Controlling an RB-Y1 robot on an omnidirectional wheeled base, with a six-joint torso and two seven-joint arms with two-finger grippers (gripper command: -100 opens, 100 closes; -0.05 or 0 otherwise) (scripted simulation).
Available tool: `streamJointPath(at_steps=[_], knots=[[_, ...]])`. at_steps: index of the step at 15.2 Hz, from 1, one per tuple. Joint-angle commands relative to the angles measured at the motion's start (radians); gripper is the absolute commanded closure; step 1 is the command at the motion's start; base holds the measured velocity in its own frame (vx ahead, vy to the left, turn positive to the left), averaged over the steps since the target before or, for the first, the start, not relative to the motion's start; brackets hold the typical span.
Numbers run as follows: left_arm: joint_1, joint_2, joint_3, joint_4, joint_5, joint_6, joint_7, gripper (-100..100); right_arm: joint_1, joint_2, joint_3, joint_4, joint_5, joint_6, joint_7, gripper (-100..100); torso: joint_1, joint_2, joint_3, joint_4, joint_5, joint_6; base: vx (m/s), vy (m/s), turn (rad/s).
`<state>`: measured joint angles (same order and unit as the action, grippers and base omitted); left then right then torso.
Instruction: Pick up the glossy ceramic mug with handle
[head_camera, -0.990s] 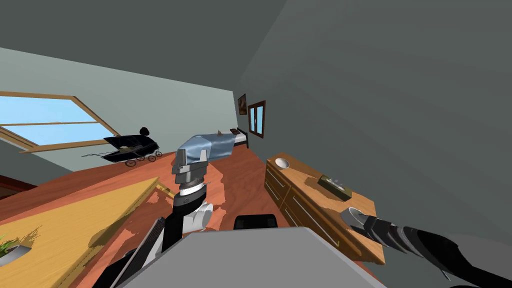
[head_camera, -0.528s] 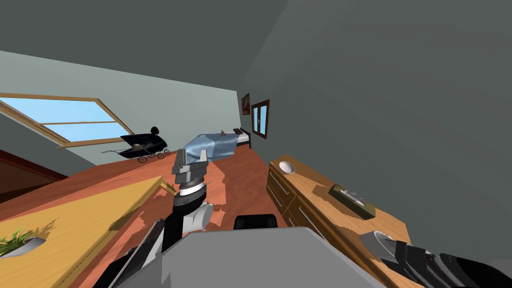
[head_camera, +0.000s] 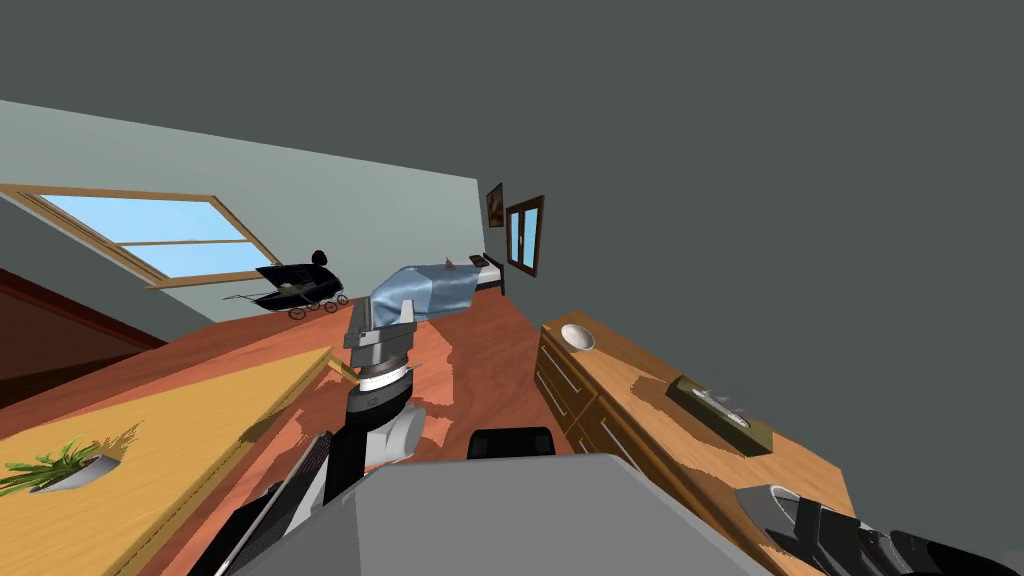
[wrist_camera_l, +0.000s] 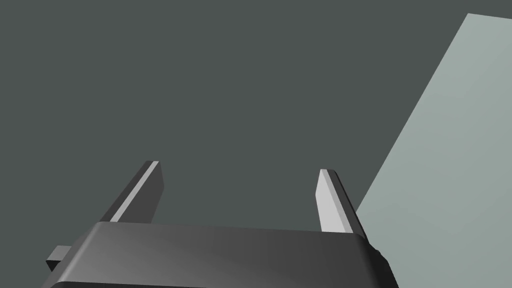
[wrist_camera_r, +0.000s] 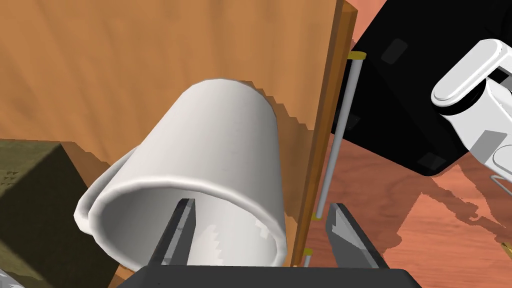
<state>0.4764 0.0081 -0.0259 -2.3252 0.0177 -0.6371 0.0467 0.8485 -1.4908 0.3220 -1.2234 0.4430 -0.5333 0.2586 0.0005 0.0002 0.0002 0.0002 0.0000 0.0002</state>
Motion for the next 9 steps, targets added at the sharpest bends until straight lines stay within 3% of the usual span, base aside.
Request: streamJointPath(at_steps=[1,4,8,9], knots=[[0.000,0.000,0.000,0.000,0.000,0.000,0.000,0,0.000,0.000,0.000,0.000,0.000,0.000,0.000,100,0.000,0.000,0.000,0.000,0.000,0.000,0.000,0.000,0.000],[0.000,0.000,0.000,0.000,0.000,0.000,0.000,0,0.000,0.000,0.000,0.001,-0.001,0.000,-0.001,100,0.001,0.000,0.000,0.000,0.000,-0.001,0.000,0.000,0.000],[0.000,0.000,0.000,0.000,0.000,0.000,0.000,0,0.025,-0.071,-0.023,-0.022,-0.020,-0.024,-0.019,100,0.003,0.001,0.000,0.000,0.001,-0.001,-0.005,0.023,-0.102],[0.000,0.000,0.000,0.000,0.000,0.000,0.000,0,0.018,-0.054,-0.017,-0.015,-0.015,-0.018,-0.014,100,0.004,0.001,0.000,0.000,0.002,-0.001,-0.005,0.017,-0.027]])
